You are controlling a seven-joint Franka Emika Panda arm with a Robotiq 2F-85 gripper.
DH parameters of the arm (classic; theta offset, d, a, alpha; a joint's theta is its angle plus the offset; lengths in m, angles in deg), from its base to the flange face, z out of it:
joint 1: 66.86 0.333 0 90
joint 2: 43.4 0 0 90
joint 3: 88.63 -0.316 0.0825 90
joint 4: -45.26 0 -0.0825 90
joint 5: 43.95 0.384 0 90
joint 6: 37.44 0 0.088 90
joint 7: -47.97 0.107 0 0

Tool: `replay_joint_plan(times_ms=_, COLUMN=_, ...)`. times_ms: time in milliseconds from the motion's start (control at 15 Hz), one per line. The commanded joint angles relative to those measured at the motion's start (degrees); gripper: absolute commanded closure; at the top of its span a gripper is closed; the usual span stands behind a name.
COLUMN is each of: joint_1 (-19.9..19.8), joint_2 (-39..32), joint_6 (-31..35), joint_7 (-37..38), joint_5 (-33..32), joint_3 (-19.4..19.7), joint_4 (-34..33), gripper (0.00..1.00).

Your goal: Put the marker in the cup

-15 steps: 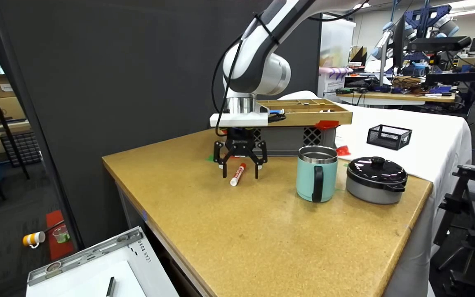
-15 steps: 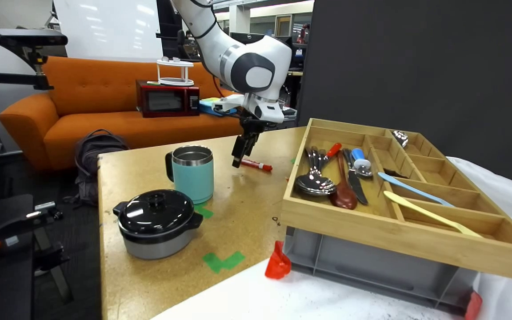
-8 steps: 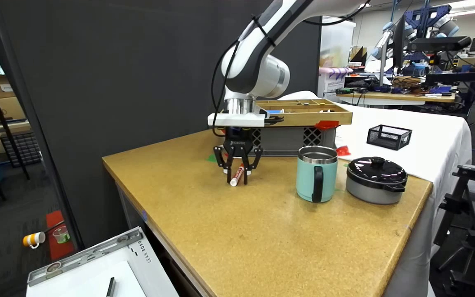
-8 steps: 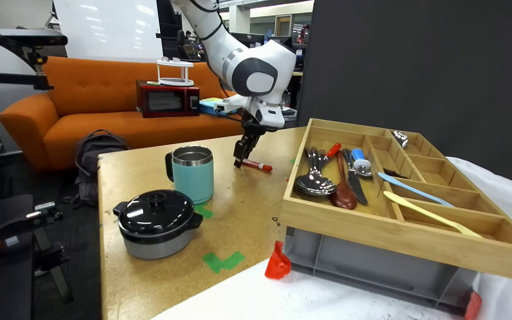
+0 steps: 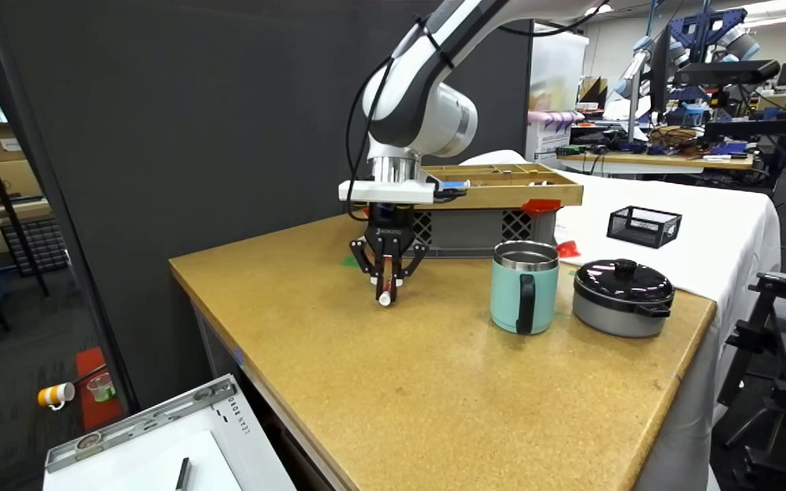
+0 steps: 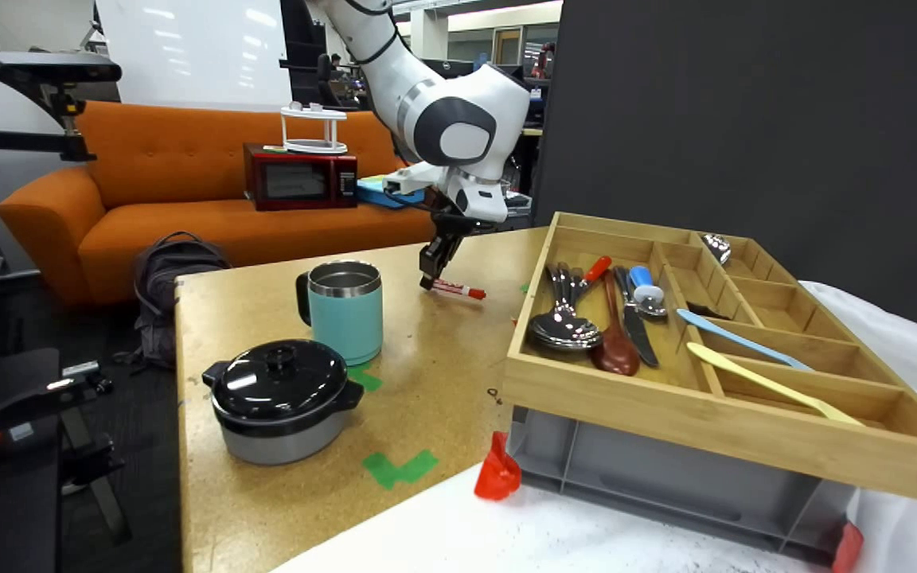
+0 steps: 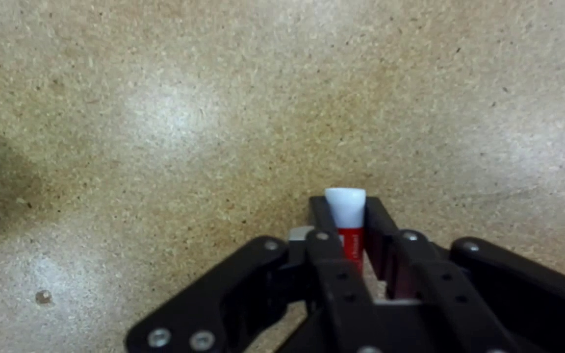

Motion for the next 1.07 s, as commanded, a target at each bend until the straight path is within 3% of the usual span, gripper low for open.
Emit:
replay_joint_plan(times_ms=0, joint_1=-1.73, joint_2=5.26, joint_6=-2.55, joint_7=-3.51, joint_5=1.93, joint_3=-1.78, joint_4=3.44, gripper=0.95)
replay_joint_plan(times_ms=400, joint_1=-6.42, joint_2=15.99, joint_6=-6.56, joint_7=-11.50, joint_5=9.93, joint_3=-4.14, joint_4=11.01, gripper=0.95)
replay_joint_plan(times_ms=733, joint_1=-9.38, joint_2=24.96, joint_6=-8.14, joint_7=-18.31, joint_5=18.22, joint_3=-2.39, joint_4=21.52, gripper=0.95)
replay_joint_plan(times_ms=1000, joint_1=-9.04, joint_2=33.30, joint_6=-6.41, joint_7=-22.74, joint_5=22.75, joint_3=-0.10, joint_4=32.24, gripper=0.95)
